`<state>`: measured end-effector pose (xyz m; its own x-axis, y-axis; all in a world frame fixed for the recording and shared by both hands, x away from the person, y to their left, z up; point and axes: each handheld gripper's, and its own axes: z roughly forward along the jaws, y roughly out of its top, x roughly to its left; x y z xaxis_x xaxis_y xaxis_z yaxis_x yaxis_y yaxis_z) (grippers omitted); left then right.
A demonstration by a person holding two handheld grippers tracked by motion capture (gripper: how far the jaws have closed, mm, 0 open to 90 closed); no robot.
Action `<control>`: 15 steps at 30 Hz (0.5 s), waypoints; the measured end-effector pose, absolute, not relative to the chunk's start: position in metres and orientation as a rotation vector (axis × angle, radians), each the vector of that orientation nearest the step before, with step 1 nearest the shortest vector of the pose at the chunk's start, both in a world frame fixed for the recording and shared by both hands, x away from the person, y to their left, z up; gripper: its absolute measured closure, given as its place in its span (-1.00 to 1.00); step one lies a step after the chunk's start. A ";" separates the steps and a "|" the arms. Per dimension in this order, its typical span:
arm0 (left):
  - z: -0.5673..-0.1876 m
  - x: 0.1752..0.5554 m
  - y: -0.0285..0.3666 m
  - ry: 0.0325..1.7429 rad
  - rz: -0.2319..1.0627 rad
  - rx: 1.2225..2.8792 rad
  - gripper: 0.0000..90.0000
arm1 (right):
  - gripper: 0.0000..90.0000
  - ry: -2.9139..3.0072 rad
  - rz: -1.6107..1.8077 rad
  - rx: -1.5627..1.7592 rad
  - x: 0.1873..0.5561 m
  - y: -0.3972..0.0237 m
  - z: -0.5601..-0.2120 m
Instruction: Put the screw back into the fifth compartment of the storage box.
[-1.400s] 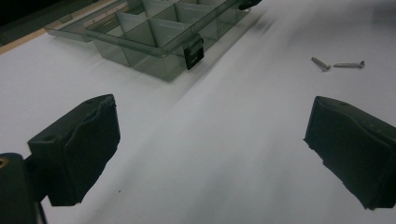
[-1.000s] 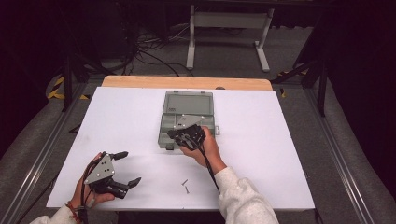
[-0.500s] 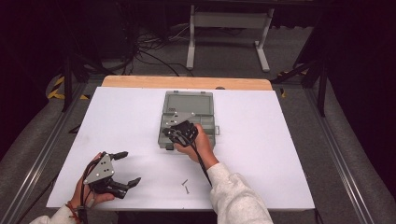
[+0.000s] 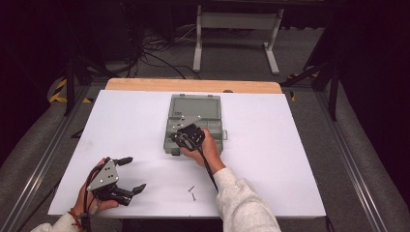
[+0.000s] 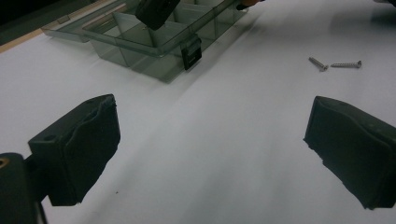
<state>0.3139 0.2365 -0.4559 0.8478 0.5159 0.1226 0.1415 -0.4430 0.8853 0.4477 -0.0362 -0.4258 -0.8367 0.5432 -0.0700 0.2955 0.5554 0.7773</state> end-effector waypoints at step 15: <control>-0.456 0.314 0.236 0.485 0.469 2.014 -0.91 | 0.81 2.460 1.193 0.708 0.441 -0.044 -0.423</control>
